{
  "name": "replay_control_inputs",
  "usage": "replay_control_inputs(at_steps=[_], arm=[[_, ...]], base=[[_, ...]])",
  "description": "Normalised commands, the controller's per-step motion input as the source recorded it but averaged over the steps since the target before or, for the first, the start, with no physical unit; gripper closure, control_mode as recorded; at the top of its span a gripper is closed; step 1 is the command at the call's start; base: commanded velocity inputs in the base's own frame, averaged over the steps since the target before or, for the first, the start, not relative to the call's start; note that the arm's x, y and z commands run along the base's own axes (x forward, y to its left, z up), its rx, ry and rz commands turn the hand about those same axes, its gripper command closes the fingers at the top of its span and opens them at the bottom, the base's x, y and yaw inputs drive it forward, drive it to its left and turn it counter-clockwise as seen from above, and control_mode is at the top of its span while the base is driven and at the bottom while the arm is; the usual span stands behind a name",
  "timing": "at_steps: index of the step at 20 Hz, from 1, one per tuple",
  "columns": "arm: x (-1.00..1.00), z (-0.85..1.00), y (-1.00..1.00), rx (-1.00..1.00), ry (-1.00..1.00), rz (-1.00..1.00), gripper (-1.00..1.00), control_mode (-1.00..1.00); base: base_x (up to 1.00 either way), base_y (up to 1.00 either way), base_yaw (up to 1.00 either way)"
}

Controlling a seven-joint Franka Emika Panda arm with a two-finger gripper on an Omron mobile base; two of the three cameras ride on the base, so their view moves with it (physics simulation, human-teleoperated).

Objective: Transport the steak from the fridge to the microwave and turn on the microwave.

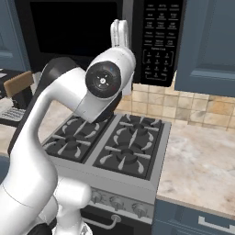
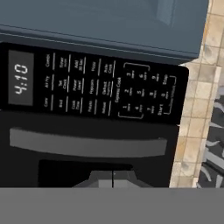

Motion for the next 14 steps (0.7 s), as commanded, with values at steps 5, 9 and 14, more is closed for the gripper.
replay_control_inputs(at_steps=[5,9,14], arm=[[0.00,-0.30,0.00,0.09,0.00,0.00,1.00,-1.00],[0.00,-0.35,0.00,0.07,0.00,0.00,1.00,-1.00],[0.00,-0.36,0.00,0.05,0.00,0.00,1.00,-1.00]], base=[[0.00,0.00,0.00],[0.00,0.00,0.00],[0.00,0.00,0.00]])
